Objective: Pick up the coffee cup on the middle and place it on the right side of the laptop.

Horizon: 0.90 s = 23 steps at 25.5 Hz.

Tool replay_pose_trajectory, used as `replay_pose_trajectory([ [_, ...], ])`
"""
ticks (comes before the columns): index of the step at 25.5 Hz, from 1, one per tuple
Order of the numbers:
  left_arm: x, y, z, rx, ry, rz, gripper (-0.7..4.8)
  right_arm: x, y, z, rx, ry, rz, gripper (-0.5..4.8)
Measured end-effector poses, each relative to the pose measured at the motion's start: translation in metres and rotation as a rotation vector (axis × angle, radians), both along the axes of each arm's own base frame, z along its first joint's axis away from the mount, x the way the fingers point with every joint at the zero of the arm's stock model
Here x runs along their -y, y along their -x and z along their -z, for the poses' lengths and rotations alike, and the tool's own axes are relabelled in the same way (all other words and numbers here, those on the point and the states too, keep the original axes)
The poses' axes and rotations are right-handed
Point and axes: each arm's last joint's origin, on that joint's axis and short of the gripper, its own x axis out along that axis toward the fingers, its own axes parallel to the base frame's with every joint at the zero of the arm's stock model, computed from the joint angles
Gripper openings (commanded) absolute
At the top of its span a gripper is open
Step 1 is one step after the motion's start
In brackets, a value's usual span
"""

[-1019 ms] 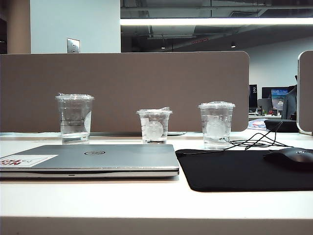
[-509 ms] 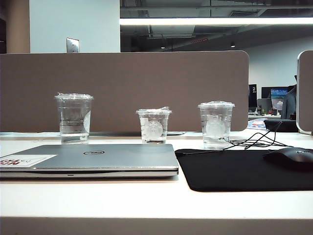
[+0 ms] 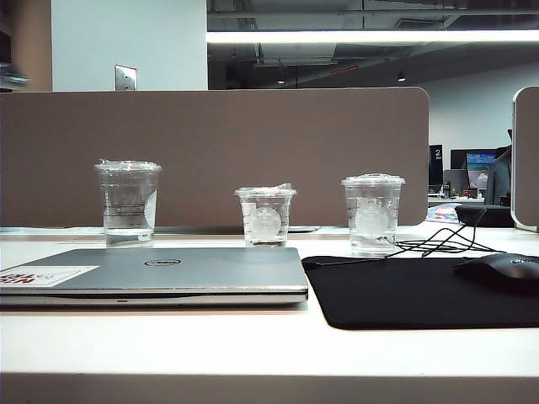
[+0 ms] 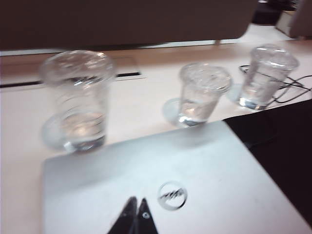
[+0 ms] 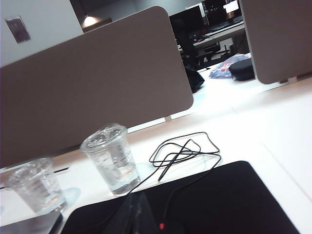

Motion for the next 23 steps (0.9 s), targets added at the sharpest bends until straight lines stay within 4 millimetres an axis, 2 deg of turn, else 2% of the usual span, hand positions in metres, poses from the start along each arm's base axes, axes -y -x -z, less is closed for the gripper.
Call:
replay_pose_trajectory([
  [1, 0.012, -0.013, -0.003, -0.002, 0.000, 0.056, -0.05, 0.000, 0.000, 0.000, 0.001, -0.012, -0.005, -0.09],
  [3, 0.033, -0.021, -0.002, -0.016, -0.001, 0.158, -0.05, 0.000, -0.001, -0.002, -0.004, -0.033, -0.009, -0.09],
  [5, 0.046, -0.027, 0.006, -0.052, -0.009, 0.209, -0.05, -0.001, -0.001, -0.011, 0.000, -0.038, -0.033, -0.09],
  [12, 0.050, -0.029, 0.012, -0.078, -0.015, 0.224, -0.05, -0.008, -0.018, -0.028, -0.127, -0.056, -0.275, -0.09],
  [16, 0.050, -0.029, 0.012, -0.076, -0.014, 0.224, -0.05, -0.014, -0.058, -0.044, -0.258, -0.051, -0.481, -0.05],
  [18, 0.050, -0.029, 0.012, -0.076, -0.014, 0.224, -0.05, -0.019, -0.079, -0.042, -0.303, -0.024, -0.592, 0.92],
  [20, 0.050, -0.029, 0.012, -0.075, -0.014, 0.223, -0.05, -0.030, -0.104, -0.041, -0.330, 0.020, -0.710, 2.68],
  [23, 0.051, -0.029, 0.012, -0.076, -0.015, 0.224, -0.05, -0.050, -0.144, -0.042, -0.329, 0.095, -0.806, 4.65],
])
